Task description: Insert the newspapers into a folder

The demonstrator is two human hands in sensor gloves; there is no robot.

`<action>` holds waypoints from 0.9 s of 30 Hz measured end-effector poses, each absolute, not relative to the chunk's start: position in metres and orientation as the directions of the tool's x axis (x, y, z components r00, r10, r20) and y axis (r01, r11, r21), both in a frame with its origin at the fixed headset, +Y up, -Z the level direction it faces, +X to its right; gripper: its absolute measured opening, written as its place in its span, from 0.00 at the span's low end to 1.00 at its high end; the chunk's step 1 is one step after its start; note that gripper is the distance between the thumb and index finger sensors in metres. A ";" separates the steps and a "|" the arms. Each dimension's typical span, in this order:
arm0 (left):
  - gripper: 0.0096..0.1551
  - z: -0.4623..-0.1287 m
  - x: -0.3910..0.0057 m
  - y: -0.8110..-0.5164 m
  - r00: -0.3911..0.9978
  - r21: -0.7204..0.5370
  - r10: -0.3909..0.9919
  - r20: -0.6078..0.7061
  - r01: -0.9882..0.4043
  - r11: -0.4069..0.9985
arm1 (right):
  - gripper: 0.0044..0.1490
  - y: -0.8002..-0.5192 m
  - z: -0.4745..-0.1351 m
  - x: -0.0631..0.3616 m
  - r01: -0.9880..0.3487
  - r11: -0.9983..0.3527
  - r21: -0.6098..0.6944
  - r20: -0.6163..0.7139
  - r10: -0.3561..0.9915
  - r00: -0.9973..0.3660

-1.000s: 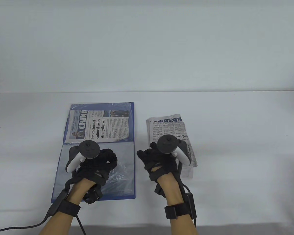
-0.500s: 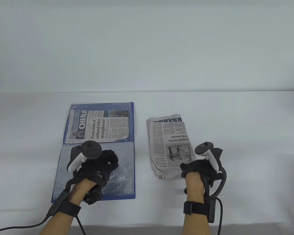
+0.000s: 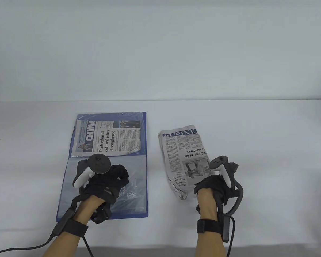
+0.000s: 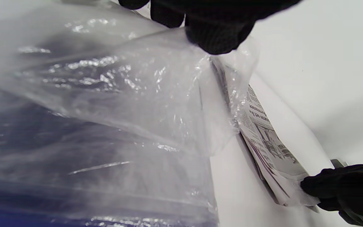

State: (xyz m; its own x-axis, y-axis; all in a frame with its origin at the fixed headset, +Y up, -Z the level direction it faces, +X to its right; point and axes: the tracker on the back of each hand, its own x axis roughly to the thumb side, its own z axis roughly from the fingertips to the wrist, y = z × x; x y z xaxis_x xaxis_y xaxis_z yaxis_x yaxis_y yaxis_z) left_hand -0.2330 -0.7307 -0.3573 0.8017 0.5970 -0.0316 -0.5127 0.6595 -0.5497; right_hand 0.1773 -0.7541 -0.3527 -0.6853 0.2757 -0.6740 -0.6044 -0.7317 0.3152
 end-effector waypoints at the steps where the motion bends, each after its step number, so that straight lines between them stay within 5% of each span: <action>1: 0.22 -0.357 -0.233 -0.731 0.800 -0.548 0.599 -0.032 -0.516 0.659 | 0.26 -0.749 -0.350 0.179 -0.627 -0.735 0.258 -0.683 0.321 -0.656; 11: 0.22 -0.357 -0.233 -0.731 0.801 -0.544 0.598 -0.031 -0.516 0.662 | 0.26 -0.691 -0.332 0.193 -0.705 -0.688 -0.173 -0.463 0.688 -0.559; 27: 0.23 -0.358 -0.237 -0.730 0.777 -0.522 0.628 -0.043 -0.554 0.649 | 0.25 -0.679 -0.332 0.195 -0.869 -0.494 -0.031 -0.399 0.803 -0.443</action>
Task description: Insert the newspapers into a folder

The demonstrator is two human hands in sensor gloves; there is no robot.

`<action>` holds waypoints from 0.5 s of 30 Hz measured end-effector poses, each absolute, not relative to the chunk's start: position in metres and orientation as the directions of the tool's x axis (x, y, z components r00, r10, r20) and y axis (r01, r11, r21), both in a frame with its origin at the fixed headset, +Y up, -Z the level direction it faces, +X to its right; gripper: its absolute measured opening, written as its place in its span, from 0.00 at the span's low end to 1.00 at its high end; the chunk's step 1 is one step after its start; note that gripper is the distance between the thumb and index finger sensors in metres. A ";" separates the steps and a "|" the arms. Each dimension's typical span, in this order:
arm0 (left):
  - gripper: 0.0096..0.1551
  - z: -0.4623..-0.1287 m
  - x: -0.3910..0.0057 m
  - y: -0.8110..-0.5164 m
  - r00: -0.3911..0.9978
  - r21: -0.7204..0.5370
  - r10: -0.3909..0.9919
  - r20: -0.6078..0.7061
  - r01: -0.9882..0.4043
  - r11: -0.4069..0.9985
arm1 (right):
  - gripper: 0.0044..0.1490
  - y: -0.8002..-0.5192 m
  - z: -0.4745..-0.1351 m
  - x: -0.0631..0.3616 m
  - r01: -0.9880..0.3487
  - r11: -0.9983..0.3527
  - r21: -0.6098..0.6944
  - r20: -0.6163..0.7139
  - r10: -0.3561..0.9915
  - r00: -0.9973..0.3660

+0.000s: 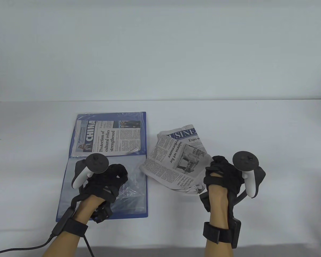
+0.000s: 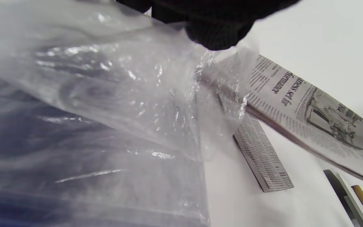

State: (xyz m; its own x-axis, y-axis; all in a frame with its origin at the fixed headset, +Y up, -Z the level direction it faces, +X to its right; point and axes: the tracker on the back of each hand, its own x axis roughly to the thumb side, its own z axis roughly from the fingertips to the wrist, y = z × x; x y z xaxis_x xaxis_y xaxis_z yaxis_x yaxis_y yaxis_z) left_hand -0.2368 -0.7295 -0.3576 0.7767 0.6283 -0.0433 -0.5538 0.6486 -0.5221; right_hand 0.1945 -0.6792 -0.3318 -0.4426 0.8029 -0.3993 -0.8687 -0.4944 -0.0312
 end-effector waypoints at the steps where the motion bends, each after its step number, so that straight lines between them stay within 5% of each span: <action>1: 0.23 -0.358 -0.237 -0.730 0.776 -0.521 0.629 -0.043 -0.555 0.649 | 0.25 -0.677 -0.331 0.195 -0.869 -0.494 -0.039 -0.394 0.807 -0.441; 6: 0.23 -0.358 -0.237 -0.729 0.772 -0.517 0.634 -0.044 -0.560 0.647 | 0.25 -0.678 -0.331 0.190 -0.898 -0.438 0.041 -0.395 0.819 -0.417; 15: 0.23 -0.358 -0.236 -0.730 0.781 -0.520 0.623 -0.034 -0.547 0.656 | 0.26 -0.719 -0.342 0.185 -0.907 -0.354 0.228 -0.544 0.726 -0.420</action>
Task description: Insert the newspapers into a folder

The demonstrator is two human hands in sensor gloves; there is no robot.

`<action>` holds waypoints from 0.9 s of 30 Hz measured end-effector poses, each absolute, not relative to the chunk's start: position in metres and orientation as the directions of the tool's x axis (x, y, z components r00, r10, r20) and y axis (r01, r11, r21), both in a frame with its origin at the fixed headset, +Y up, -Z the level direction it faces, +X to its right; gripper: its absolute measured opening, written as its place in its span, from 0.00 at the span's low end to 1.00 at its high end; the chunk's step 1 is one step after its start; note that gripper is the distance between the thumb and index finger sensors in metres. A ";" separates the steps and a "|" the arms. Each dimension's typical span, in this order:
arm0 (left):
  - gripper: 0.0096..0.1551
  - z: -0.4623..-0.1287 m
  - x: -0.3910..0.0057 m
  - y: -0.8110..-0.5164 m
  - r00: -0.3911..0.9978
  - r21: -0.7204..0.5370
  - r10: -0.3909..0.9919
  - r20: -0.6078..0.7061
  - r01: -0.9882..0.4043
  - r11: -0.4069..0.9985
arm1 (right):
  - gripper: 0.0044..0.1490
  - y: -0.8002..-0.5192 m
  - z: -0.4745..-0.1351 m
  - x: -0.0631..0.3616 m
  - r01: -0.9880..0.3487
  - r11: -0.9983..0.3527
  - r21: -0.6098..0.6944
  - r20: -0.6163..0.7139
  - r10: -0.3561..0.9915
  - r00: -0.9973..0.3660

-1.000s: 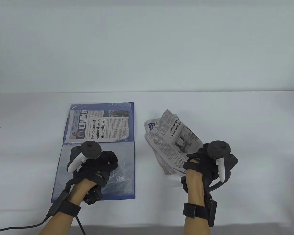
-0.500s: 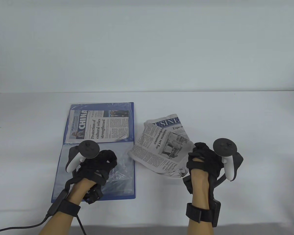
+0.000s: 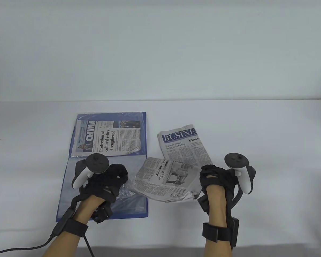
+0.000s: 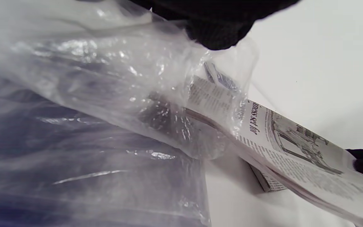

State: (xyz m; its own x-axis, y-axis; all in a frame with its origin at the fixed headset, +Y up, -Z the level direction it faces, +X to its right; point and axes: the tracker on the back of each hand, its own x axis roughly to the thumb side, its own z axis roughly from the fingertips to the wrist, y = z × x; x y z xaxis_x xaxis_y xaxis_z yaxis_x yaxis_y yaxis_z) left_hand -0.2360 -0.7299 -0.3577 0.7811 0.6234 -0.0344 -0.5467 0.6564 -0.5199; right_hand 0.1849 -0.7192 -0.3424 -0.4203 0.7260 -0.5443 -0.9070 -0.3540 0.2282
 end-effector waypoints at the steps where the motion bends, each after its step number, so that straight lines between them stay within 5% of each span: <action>1: 0.23 -0.358 -0.236 -0.730 0.781 -0.520 0.624 -0.033 -0.546 0.657 | 0.26 -0.722 -0.343 0.185 -0.912 -0.336 0.235 -0.544 0.732 -0.409; 8: 0.22 -0.357 -0.229 -0.736 0.787 -0.557 0.617 -0.010 -0.517 0.650 | 0.29 -0.750 -0.365 0.170 -0.886 -0.322 0.334 -0.440 0.778 -0.449; 13: 0.22 -0.357 -0.224 -0.739 0.808 -0.571 0.589 0.001 -0.483 0.664 | 0.53 -0.757 -0.368 0.139 -0.966 -0.186 0.179 -0.413 0.877 -0.245; 16: 0.22 -0.357 -0.222 -0.741 0.813 -0.576 0.582 0.002 -0.475 0.666 | 0.55 -0.754 -0.371 0.124 -0.976 -0.160 0.149 -0.336 0.920 -0.202; 27: 0.22 -0.357 -0.220 -0.741 0.823 -0.585 0.568 0.018 -0.452 0.673 | 0.53 -0.759 -0.395 0.032 -0.854 -0.282 0.437 -0.138 0.917 -0.373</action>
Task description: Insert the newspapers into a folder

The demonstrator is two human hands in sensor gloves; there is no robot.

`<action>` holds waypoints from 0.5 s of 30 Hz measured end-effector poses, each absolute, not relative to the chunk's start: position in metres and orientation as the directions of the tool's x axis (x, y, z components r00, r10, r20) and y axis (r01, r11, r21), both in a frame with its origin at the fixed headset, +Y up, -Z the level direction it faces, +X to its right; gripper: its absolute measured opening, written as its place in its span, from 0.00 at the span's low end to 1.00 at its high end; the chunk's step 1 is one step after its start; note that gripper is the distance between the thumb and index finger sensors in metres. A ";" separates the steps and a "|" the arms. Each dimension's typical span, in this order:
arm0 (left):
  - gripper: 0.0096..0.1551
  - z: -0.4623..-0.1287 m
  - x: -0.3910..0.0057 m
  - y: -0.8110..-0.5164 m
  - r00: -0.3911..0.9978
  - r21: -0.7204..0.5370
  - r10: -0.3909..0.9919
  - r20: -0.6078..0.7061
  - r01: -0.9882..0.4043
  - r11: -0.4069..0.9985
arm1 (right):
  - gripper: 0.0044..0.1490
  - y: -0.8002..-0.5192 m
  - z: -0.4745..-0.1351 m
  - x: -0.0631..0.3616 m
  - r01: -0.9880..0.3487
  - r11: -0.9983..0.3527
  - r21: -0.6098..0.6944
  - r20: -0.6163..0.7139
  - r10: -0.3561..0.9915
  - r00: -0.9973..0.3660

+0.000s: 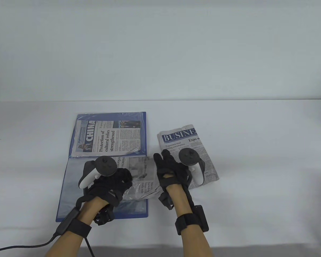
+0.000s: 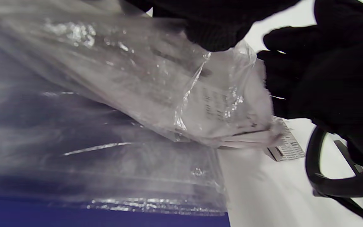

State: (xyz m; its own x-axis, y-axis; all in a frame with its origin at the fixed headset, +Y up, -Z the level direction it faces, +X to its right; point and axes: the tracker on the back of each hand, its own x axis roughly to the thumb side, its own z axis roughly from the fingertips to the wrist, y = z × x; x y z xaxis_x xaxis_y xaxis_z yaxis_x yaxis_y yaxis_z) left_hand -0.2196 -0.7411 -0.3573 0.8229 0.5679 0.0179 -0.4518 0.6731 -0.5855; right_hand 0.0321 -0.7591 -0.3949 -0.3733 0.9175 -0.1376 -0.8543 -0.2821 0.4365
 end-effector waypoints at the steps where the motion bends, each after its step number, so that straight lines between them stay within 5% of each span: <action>1: 0.22 -0.358 -0.220 -0.740 0.820 -0.588 0.572 0.020 -0.453 0.670 | 0.53 -0.760 -0.397 0.020 -0.825 -0.306 0.475 -0.133 0.902 -0.411; 9: 0.23 -0.361 -0.225 -0.737 0.791 -0.578 0.612 0.005 -0.497 0.647 | 0.55 -0.769 -0.395 -0.037 -0.590 -0.387 0.709 -0.045 0.809 -0.585; 15: 0.23 -0.360 -0.228 -0.733 0.771 -0.549 0.637 -0.002 -0.533 0.644 | 0.56 -0.733 -0.385 -0.013 -0.657 -0.444 0.609 0.004 0.830 -0.557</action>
State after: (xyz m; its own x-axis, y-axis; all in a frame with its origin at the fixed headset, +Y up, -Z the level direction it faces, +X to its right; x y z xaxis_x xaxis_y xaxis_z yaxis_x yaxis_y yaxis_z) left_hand -0.2285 -0.7333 -0.3596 0.7709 0.6369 -0.0019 -0.5333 0.6438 -0.5487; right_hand -0.0132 -0.7333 -0.3849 -0.5571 0.8304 0.0043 -0.6571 -0.4440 0.6092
